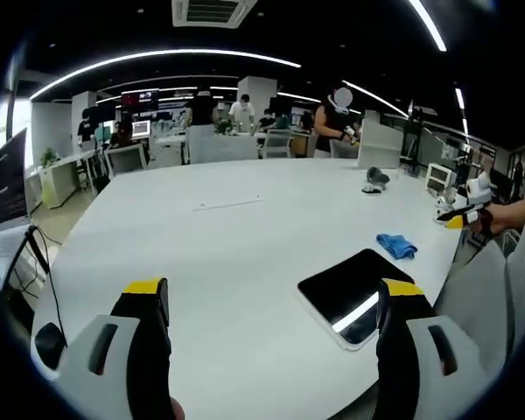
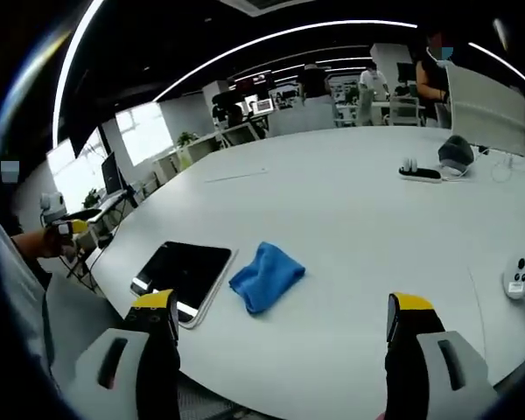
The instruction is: Wipe the mirror surface with the cleaning cloth until all visible marks leave the cleaned area.
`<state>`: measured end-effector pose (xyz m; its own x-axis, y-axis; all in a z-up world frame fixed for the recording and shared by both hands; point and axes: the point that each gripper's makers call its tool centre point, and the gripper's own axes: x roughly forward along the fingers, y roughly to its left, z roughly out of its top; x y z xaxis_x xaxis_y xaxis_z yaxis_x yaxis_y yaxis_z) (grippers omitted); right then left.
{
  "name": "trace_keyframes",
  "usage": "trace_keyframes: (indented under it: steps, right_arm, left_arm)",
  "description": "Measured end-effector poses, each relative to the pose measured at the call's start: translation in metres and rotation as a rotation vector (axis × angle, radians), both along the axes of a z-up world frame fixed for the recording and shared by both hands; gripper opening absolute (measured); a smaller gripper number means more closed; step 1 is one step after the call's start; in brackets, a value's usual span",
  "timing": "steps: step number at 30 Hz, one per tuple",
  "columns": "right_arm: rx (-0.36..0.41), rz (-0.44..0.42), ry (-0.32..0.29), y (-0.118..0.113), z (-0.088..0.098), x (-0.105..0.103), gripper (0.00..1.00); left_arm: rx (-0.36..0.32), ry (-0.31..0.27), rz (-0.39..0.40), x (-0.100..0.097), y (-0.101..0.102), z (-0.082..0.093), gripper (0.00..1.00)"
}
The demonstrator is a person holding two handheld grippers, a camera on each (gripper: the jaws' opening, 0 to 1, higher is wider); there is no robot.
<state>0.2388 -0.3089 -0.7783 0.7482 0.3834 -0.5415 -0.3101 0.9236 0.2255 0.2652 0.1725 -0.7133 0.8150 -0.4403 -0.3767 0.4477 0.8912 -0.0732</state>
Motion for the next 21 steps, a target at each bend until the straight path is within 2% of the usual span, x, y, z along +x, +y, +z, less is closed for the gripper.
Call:
trace_keyframes:
  steps: [9,11,21]
  right_arm:
    - [-0.02,0.005,-0.001,-0.0001,0.0035,0.0065,0.99]
    - [-0.061,0.015,0.002,-0.0006,0.0026,0.0063,0.95]
    - [-0.053,0.006,0.004,0.0029,0.0007,0.0061,0.96]
  left_arm:
    - [0.0,-0.002,-0.007,0.0012,-0.0031,-0.0015,0.99]
    - [0.005,0.007,-0.018,-0.0002,-0.0062,-0.0028,0.99]
    - [0.021,0.02,-0.024,-0.0001,-0.0069,-0.0088,0.99]
